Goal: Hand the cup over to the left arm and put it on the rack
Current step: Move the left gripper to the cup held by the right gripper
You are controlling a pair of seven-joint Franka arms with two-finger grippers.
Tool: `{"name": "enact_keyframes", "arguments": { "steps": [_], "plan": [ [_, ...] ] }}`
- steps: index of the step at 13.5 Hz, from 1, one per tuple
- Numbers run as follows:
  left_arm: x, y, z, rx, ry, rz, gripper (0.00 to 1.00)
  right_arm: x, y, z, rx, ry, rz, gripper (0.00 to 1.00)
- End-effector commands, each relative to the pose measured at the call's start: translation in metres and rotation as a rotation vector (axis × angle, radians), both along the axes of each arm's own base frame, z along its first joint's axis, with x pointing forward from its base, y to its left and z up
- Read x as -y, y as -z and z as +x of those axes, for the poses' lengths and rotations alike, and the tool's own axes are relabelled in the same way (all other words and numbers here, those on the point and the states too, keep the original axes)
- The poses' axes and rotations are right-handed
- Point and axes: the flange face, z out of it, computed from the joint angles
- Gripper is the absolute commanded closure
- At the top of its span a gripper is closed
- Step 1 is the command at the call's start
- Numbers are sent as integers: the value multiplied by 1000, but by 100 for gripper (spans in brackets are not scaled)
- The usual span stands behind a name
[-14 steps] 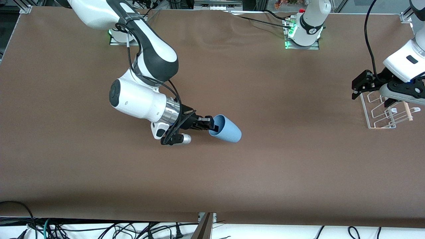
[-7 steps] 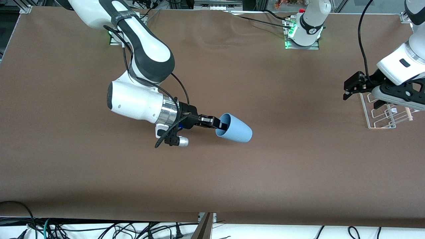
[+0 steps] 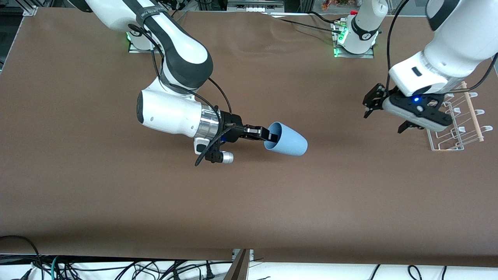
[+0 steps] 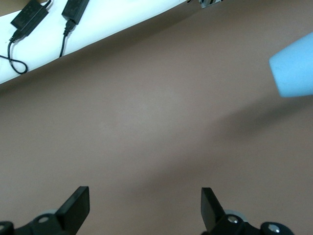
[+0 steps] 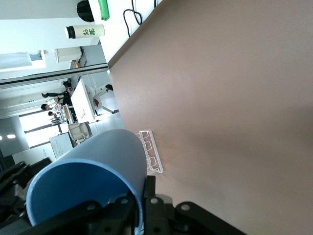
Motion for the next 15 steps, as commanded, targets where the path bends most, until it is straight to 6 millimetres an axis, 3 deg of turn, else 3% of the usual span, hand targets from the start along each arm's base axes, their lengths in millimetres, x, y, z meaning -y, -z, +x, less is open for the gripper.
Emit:
{"name": "enact_keyframes", "arguments": {
  "steps": [1, 4, 7, 8, 12, 15],
  "plan": [
    [3, 16, 23, 70, 230, -1, 0, -5, -7, 2, -19, 2, 34, 100],
    [24, 27, 26, 127, 589, -81, 0, -4, -6, 3, -21, 2, 35, 100],
    [61, 57, 25, 109, 799, -56, 0, -3, -7, 3, -24, 2, 38, 100],
    [69, 68, 28, 111, 846, -50, 0, -3, -7, 3, -24, 2, 38, 100],
    [110, 72, 29, 218, 968, 21, 0, -1, -5, 4, -26, 3, 37, 100],
    [120, 70, 29, 253, 950, 32, 0, -2, -6, 3, -26, -1, 37, 100]
  ]
}}
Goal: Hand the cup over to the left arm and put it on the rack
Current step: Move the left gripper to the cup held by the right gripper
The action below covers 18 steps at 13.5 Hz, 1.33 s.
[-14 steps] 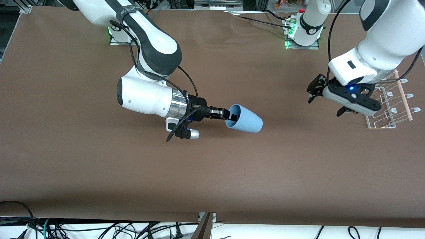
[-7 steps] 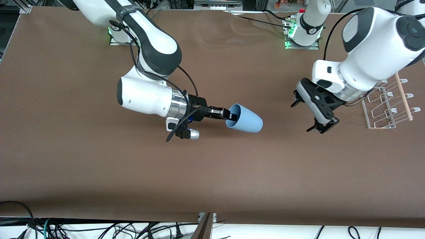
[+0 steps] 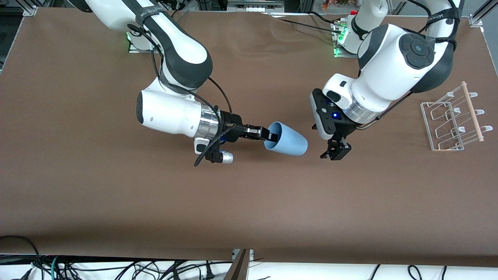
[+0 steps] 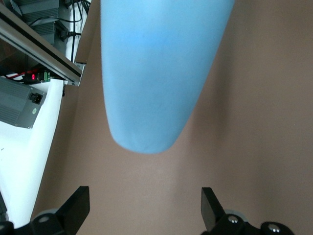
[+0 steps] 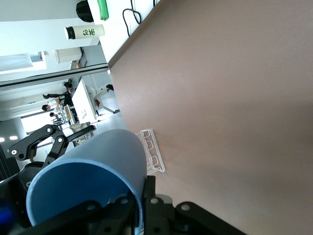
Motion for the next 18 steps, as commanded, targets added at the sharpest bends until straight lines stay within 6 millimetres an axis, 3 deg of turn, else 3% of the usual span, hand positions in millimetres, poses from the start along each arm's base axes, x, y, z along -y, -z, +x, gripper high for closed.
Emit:
{"name": "enact_keyframes", "arguments": {
  "steps": [1, 5, 13, 14, 16, 17, 18],
  "plan": [
    [4, -5, 13, 96, 19, -2, 0, -3, -5, 3, -13, -5, 31, 100],
    [41, 0, 15, 143, 41, -36, 0, -2, -5, 2, -22, -19, 30, 100],
    [62, 12, 17, 152, 37, -60, 1, -2, -5, 2, -22, -19, 30, 100],
    [65, 14, 16, 151, 40, -59, 10, -2, -5, 2, -22, -19, 30, 100],
    [65, 14, 16, 151, 40, -59, 57, -1, -5, 2, -23, -19, 30, 100],
    [65, 15, 16, 149, 36, -61, 73, -1, -5, 3, -23, -19, 30, 100],
    [65, 14, 16, 143, 17, -66, 82, -1, -4, 2, -27, -25, 29, 100]
  ]
}}
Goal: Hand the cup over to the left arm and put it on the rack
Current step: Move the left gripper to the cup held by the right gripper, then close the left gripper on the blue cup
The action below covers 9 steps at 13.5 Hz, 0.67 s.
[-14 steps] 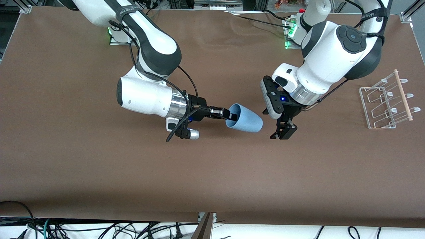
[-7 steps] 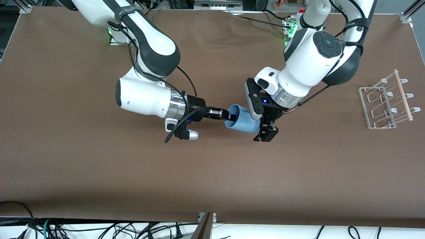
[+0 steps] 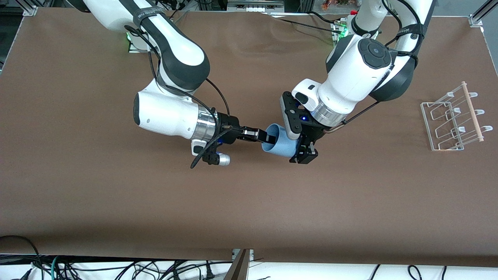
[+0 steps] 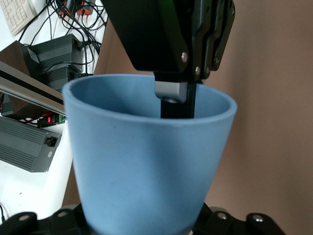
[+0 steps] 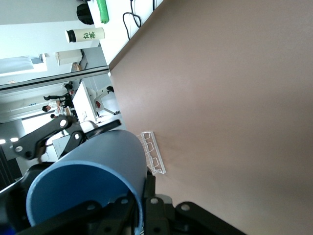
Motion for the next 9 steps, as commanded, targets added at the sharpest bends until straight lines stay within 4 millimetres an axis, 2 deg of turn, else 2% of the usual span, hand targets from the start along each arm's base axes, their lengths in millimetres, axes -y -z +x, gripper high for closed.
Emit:
{"name": "enact_keyframes", "arguments": {
  "steps": [1, 2, 3, 4, 6, 7, 8, 9],
  "plan": [
    [-1, -5, 11, 27, -58, -23, 87, -7, -3, -2, -26, -31, 27, 100],
    [-1, -5, 11, 23, -69, -26, 86, -8, -3, -3, -26, -33, 27, 97],
    [-2, -4, 12, 27, -60, -19, 86, -7, -3, -2, -22, -33, 27, 40],
    [-3, -3, 13, 26, -63, -21, 86, -7, -4, -2, -17, -34, 27, 0],
    [-6, -5, 13, 28, -75, -20, 86, -1, -3, 2, -24, -32, 26, 0],
    [-11, -5, 16, 26, -86, -23, 90, 3, -3, 3, -31, -40, 25, 0],
    [-24, -9, 21, 30, -115, -23, 98, 16, -2, 9, -46, -44, 21, 0],
    [-32, -11, 24, 20, -148, -26, 100, 31, -3, 16, -59, -51, 19, 0]
  ]
}}
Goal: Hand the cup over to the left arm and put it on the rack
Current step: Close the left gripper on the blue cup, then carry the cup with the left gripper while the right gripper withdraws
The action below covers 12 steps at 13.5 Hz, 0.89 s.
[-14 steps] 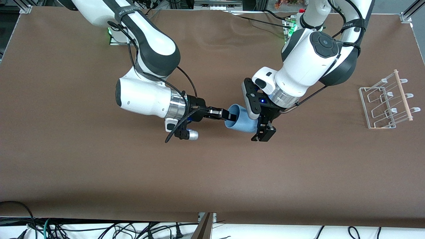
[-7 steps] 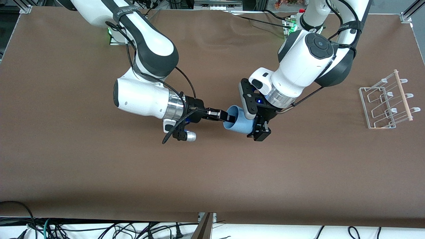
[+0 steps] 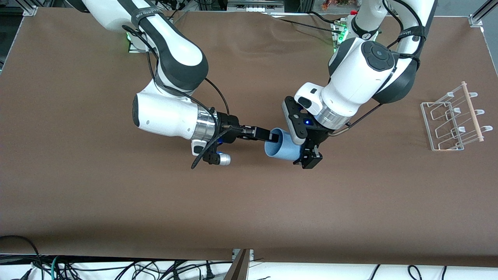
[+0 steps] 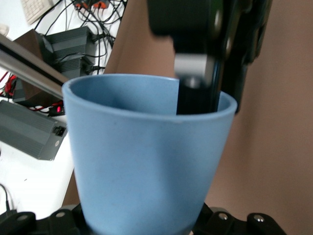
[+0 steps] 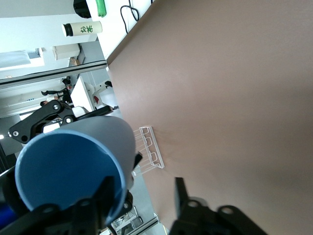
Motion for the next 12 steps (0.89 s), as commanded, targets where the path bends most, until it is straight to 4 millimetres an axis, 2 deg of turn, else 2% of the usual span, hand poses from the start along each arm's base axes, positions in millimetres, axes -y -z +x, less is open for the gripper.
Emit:
{"name": "enact_keyframes", "arguments": {
  "steps": [1, 3, 4, 6, 9, 11, 12],
  "plan": [
    [-41, -14, 22, 18, -111, -12, 100, 41, -8, 19, -49, -41, 19, 0],
    [-67, -18, 27, -5, -148, -15, 100, 90, -15, 34, -70, -78, 3, 0],
    [-80, -17, 28, -36, -156, 3, 100, 109, -10, 39, -33, -116, -37, 0],
    [-127, -8, 35, -96, -169, 49, 100, 138, -3, 47, 69, -189, -120, 0],
    [-188, 5, 34, -225, -158, 110, 100, 187, 6, 58, 86, -231, -185, 0],
    [-239, 14, 30, -341, -213, 135, 100, 228, 14, 59, 117, -323, -280, 0],
    [-267, 20, 25, -413, -246, 148, 100, 258, 13, 63, 164, -348, -355, 0]
  ]
}}
